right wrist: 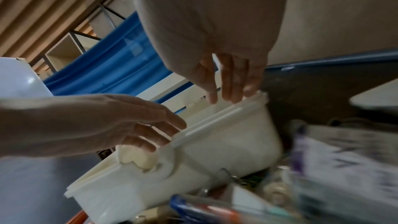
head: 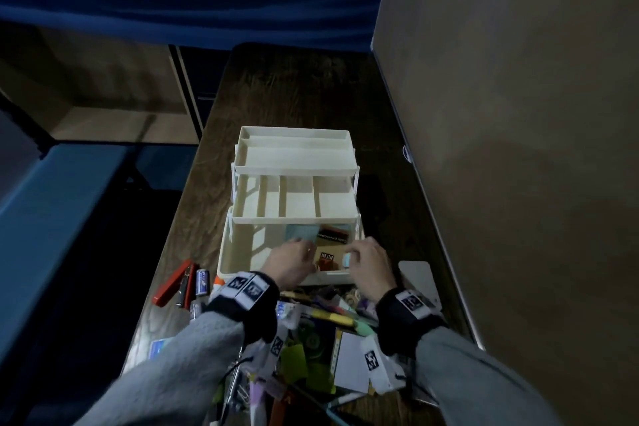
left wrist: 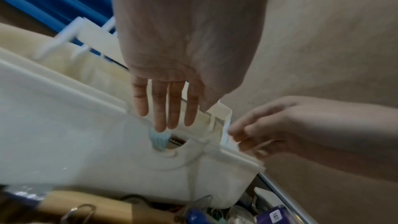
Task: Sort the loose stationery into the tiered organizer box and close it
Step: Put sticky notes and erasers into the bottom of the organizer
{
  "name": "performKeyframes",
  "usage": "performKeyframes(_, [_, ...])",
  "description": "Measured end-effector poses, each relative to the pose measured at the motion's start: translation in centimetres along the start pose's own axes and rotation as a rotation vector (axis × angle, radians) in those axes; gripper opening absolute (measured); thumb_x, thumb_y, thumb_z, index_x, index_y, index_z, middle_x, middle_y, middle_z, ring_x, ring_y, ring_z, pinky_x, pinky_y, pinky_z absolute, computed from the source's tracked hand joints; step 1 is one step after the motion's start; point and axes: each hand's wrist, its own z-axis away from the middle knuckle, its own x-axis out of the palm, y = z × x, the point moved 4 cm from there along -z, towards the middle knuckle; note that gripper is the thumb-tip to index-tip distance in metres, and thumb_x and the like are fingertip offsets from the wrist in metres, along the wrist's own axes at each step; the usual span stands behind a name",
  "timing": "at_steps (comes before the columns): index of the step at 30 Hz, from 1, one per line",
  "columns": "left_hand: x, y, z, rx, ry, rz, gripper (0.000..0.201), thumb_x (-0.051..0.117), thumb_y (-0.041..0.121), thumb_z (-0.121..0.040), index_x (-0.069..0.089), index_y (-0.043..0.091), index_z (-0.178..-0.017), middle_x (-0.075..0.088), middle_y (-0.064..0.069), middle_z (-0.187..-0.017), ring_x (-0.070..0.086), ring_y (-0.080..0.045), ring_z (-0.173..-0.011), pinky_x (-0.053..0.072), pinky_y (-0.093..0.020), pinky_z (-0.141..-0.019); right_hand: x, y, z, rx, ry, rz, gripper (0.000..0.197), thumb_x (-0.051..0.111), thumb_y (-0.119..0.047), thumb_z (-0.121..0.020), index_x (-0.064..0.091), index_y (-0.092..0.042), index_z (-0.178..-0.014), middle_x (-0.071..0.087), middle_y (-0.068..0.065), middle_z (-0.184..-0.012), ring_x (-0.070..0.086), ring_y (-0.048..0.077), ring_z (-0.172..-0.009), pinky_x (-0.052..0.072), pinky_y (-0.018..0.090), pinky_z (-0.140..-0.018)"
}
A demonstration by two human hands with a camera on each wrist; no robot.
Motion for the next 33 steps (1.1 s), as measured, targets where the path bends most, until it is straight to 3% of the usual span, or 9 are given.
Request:
performKeyframes(2, [1.2, 0.3, -1.8, -0.039, -0.115, 0.012, 0.041, 0.038, 0.024, -0.099, 0.04, 0.013, -0.138, 0.047, -0.016, -0.135, 0.051, -0.031, -0.119, 0.041, -0.037, -0.098, -1.9, 2.6, 1.0, 0.054, 0.155, -0.008, 0.02, 0.047, -0.004, -0.091, 0.061, -0.013, -0.102, 0.047, 0.007, -0.11, 0.052, 0.025, -0.1, 0.044, 0.033, -0.083])
performKeyframes(4, [2.0, 0.4, -3.2, -0.118, -0.184, 0.045, 0.046, 0.038, 0.025, -0.099, 0.032, 0.008, -0.141, 0.04, -0.019, -0.14, 0.044, -0.034, -0.126, 0.037, -0.039, -0.104, -3.5, 6.2, 1.5, 0.202, 0.238, 0.046, 0.02, 0.049, -0.002, -0.087, 0.055, -0.012, -0.103, 0.044, 0.012, -0.112, 0.05, 0.031, -0.103, 0.042, 0.036, -0.085])
performKeyframes(8, [2.8, 0.5, -4.7, -0.274, -0.159, 0.135, 0.047, 0.05, 0.02, -0.094, 0.038, 0.003, -0.137, 0.041, -0.021, -0.14, 0.045, -0.036, -0.126, 0.039, -0.042, -0.105, -3.2, 12.4, 2.5, 0.498, -0.079, 0.182, 0.046, 0.054, -0.02, -0.091, 0.035, -0.017, -0.132, 0.032, 0.016, -0.132, 0.038, 0.037, -0.122, 0.039, 0.042, -0.1])
performKeyframes(12, [3.5, 1.2, -5.4, -0.294, -0.163, 0.277, 0.045, 0.052, 0.014, -0.093, 0.04, 0.001, -0.135, 0.04, -0.024, -0.14, 0.046, -0.04, -0.125, 0.041, -0.044, -0.104, -2.1, 14.0, 2.9, 0.467, -0.196, 0.201, 0.071, 0.062, -0.031, -0.088, 0.02, -0.021, -0.144, 0.024, 0.014, -0.133, 0.039, 0.035, -0.12, 0.041, 0.038, -0.099])
performKeyframes(17, [3.5, 1.4, -5.8, -0.326, -0.156, 0.35, 0.038, 0.037, 0.015, -0.1, 0.041, 0.006, -0.137, 0.039, -0.019, -0.141, 0.036, -0.039, -0.129, 0.031, -0.046, -0.106, -2.0, 13.8, 2.6, 0.457, -0.139, 0.221, 0.064, 0.066, -0.028, -0.082, 0.028, -0.017, -0.132, 0.03, 0.014, -0.127, 0.039, 0.035, -0.117, 0.045, 0.04, -0.091])
performKeyframes(24, [1.9, 1.4, -5.4, -0.151, -0.125, 0.288, 0.037, 0.046, 0.017, -0.096, 0.048, 0.002, -0.129, 0.053, -0.023, -0.13, 0.049, -0.036, -0.119, 0.044, -0.043, -0.099, -3.5, 13.6, 2.3, 0.527, 0.159, -0.198, 0.034, 0.043, -0.031, -0.095, 0.037, -0.012, -0.123, 0.051, 0.018, -0.12, 0.05, 0.028, -0.09, 0.041, 0.036, -0.075])
performKeyframes(27, [0.7, 1.5, -3.9, -0.056, -0.091, 0.257, 0.03, 0.047, 0.019, -0.097, 0.053, 0.006, -0.123, 0.059, -0.013, -0.125, 0.059, -0.023, -0.103, 0.049, -0.032, -0.087, -4.0, 13.7, 2.2, 0.628, 0.251, -0.381, 0.034, 0.038, -0.019, -0.098, 0.038, -0.006, -0.13, 0.055, 0.024, -0.12, 0.055, 0.033, -0.088, 0.051, 0.047, -0.08])
performKeyframes(29, [-0.2, 1.2, -2.4, 0.013, -0.054, 0.246, 0.026, 0.046, 0.02, -0.098, 0.055, 0.01, -0.12, 0.062, -0.007, -0.119, 0.057, -0.014, -0.091, 0.045, -0.023, -0.075, -4.0, 13.3, 2.4, 0.689, 0.311, -0.638, 0.035, 0.038, -0.011, -0.099, 0.037, -0.004, -0.134, 0.053, 0.026, -0.125, 0.06, 0.036, -0.086, 0.054, 0.05, -0.083])
performKeyframes(33, [-2.5, -0.3, 1.8, 0.043, 0.182, 0.302, 0.021, 0.048, 0.015, -0.096, 0.059, 0.015, -0.114, 0.063, -0.001, -0.108, 0.058, -0.012, -0.089, 0.049, -0.025, -0.08, -3.7, 10.2, 3.4, 0.614, 0.387, -1.239, 0.031, 0.043, -0.016, -0.1, 0.045, 0.0, -0.127, 0.059, 0.024, -0.109, 0.061, 0.032, -0.082, 0.053, 0.039, -0.069])
